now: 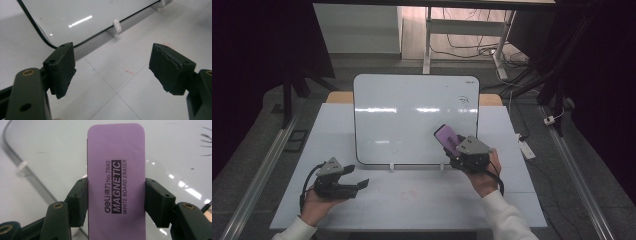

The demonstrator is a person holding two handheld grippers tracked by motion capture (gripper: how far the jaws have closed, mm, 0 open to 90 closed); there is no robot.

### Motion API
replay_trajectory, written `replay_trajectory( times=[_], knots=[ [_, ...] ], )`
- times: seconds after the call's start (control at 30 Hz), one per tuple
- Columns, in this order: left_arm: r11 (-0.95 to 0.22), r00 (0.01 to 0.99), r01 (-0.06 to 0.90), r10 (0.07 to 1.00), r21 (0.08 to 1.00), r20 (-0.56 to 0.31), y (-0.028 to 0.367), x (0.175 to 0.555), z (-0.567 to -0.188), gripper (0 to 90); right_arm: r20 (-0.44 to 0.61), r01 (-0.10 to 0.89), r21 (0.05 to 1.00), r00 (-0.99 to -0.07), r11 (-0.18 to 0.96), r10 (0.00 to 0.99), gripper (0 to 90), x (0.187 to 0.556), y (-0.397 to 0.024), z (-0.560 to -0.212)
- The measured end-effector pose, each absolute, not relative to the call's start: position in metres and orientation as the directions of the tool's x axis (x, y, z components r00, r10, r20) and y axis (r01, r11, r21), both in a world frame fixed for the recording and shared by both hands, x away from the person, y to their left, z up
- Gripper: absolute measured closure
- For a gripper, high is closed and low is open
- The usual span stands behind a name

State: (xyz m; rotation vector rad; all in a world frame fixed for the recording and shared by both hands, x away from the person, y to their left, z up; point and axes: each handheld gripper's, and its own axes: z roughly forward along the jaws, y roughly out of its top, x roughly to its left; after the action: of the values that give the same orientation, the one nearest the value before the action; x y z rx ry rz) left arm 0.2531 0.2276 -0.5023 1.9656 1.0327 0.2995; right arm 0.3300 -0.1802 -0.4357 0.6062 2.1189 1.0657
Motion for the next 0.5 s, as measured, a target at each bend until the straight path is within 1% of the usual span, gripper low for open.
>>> replay_trajectory(
  times=[0.2,0.5],
  knots=[
    [-0.245,0.620,0.559,0.758,0.792,-0.203,0.228,0.254,-0.500,21.9,-0.385,0.063,0.814,-0.684,0.577,0.619,40.3,0.315,-0.178,-0.444],
    [-0.230,0.622,0.557,0.752,0.798,-0.218,0.224,0.257,-0.496,22.1,-0.394,0.047,0.810,-0.694,0.585,0.602,40.3,0.308,-0.175,-0.447]
  ],
)
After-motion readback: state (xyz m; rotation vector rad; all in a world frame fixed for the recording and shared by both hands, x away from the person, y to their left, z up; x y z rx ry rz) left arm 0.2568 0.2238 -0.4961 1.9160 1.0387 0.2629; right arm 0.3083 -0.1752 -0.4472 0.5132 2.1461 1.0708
